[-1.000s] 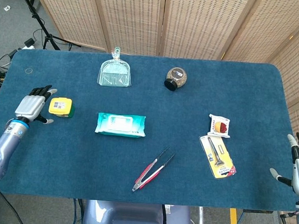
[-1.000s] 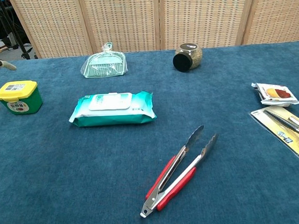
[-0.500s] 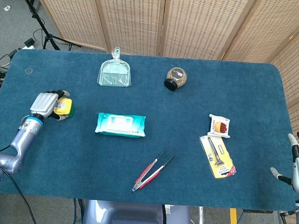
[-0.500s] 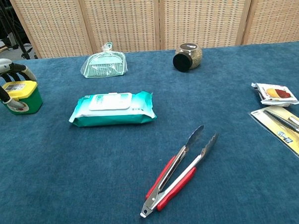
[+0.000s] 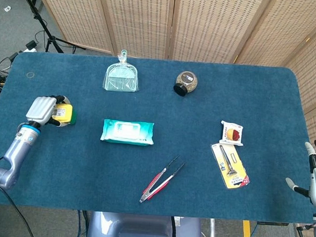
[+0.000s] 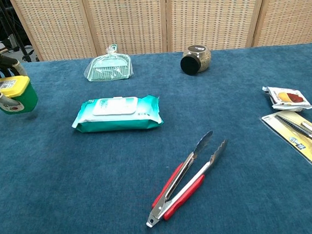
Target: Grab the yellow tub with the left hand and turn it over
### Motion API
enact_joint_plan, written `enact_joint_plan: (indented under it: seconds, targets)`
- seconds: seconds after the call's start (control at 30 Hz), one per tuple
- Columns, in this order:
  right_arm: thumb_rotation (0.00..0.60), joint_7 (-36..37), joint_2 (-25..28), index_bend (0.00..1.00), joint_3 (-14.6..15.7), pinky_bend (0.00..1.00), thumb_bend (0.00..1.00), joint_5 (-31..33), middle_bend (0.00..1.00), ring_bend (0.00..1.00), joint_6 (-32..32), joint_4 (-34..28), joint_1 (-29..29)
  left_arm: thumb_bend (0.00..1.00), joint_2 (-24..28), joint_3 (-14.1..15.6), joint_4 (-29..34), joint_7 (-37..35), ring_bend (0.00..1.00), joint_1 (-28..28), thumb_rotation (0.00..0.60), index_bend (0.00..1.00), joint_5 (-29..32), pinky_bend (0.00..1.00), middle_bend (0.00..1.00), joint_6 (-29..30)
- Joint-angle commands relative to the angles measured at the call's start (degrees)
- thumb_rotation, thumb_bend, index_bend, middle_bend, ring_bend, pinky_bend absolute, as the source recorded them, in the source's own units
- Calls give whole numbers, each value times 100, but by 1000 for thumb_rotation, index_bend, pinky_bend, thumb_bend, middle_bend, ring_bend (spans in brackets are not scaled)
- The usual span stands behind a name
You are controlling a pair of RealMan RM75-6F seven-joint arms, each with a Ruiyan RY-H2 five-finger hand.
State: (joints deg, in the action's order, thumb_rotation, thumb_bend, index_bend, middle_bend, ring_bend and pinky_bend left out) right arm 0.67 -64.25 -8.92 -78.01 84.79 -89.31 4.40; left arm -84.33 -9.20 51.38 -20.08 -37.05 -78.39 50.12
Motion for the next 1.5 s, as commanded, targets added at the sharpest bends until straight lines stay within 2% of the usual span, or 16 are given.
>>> enact_joint_plan:
  seconds: [0.03, 0.17, 0.33, 0.57, 0.93, 1.0, 1.07, 1.13, 1.23, 1.33, 1.5]
  targets:
    - [600, 55, 32, 0, 18, 0, 0, -50, 0, 0, 37, -36, -25, 10, 970, 187, 1345, 313, 507, 491, 600, 439, -96, 446, 505, 528]
    - [600, 155, 81, 0, 41, 0, 0, -125, 0, 0, 68, -71, -46, 10, 1673, 353, 2464, 750, 507, 929, 600, 439, -48, 446, 504, 943]
    - [600, 280, 138, 0, 64, 0, 0, -210, 0, 0, 114, -103, -73, 12, 1888, 542, 2955, 890, 507, 1383, 600, 439, 20, 446, 504, 1378]
    - [600, 449, 206, 0, 86, 0, 0, -268, 0, 0, 124, -119, -96, 11, 1698, 800, 2840, 868, 507, 1627, 600, 439, 13, 446, 504, 1372]
    - [600, 480, 217, 0, 89, 0, 0, -274, 0, 0, 112, -117, -93, 6, 1278, 802, 2327, 968, 499, 1527, 600, 437, 37, 446, 487, 1095]
    - [600, 476, 215, 0, 85, 0, 0, -262, 0, 0, 107, -114, -92, 1, 1224, 779, 2273, 1069, 394, 1512, 600, 404, 115, 436, 367, 1035]
    - [600, 475, 215, 0, 83, 0, 0, -255, 0, 0, 97, -114, -87, 0, 1194, 778, 2265, 1120, 264, 1495, 600, 301, 166, 401, 228, 955]
    - [600, 473, 216, 0, 83, 0, 0, -253, 0, 0, 88, -115, -84, 0, 1205, 795, 2284, 1158, 169, 1474, 600, 174, 211, 339, 119, 838]
    - [600, 470, 218, 0, 88, 0, 0, -257, 0, 0, 83, -119, -83, 0, 1220, 797, 2323, 1174, 36, 1460, 600, 57, 237, 207, 19, 762]
    - [600, 483, 228, 0, 88, 0, 0, -258, 0, 0, 94, -133, -91, 0, 1261, 836, 2370, 1198, 0, 1463, 600, 1, 211, 132, 0, 719]
    - [600, 518, 245, 0, 88, 0, 0, -267, 0, 0, 114, -152, -104, 0, 1446, 865, 2534, 907, 0, 1649, 600, 0, 55, 125, 0, 1051]
